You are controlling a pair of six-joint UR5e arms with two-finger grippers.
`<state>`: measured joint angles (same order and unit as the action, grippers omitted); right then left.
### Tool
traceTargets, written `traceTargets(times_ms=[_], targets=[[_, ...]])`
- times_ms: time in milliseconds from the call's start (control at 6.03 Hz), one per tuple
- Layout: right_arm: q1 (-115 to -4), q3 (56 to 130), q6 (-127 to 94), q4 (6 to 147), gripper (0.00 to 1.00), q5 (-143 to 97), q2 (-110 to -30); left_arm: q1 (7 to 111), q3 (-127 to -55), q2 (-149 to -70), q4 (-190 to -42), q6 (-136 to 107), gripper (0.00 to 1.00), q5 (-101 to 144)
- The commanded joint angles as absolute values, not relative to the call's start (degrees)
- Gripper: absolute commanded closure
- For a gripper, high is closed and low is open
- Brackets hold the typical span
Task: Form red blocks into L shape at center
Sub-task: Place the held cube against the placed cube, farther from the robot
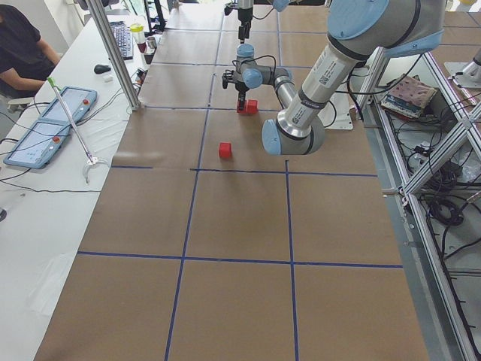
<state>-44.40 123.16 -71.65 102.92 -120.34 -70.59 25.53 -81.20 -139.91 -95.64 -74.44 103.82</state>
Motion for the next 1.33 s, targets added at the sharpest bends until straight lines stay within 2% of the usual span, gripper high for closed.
traceTargets(times_ms=[0,663,829,995,1161], targets=[[-44.38,123.05,-71.63,102.92,0.0,-120.32,-70.58,24.88,-81.04,-140.01,-95.62,-74.44,1.0,103.54],[-44.3,123.05,-71.63,102.92,0.0,-120.41,-70.31,24.79,-81.12,-140.01,-95.54,-74.71,1.0,103.54],[-44.3,123.05,-71.63,102.92,0.0,-120.41,-70.31,24.79,-81.21,-140.1,-95.62,-74.88,0.96,103.54],[-44.3,122.96,-71.63,102.92,0.0,-120.41,-70.31,24.79,-81.21,-140.1,-95.62,-74.97,0.68,103.54],[-44.21,122.96,-71.63,102.92,0.0,-120.41,-70.23,24.35,-81.12,-139.92,-95.8,-74.97,0.04,103.45]])
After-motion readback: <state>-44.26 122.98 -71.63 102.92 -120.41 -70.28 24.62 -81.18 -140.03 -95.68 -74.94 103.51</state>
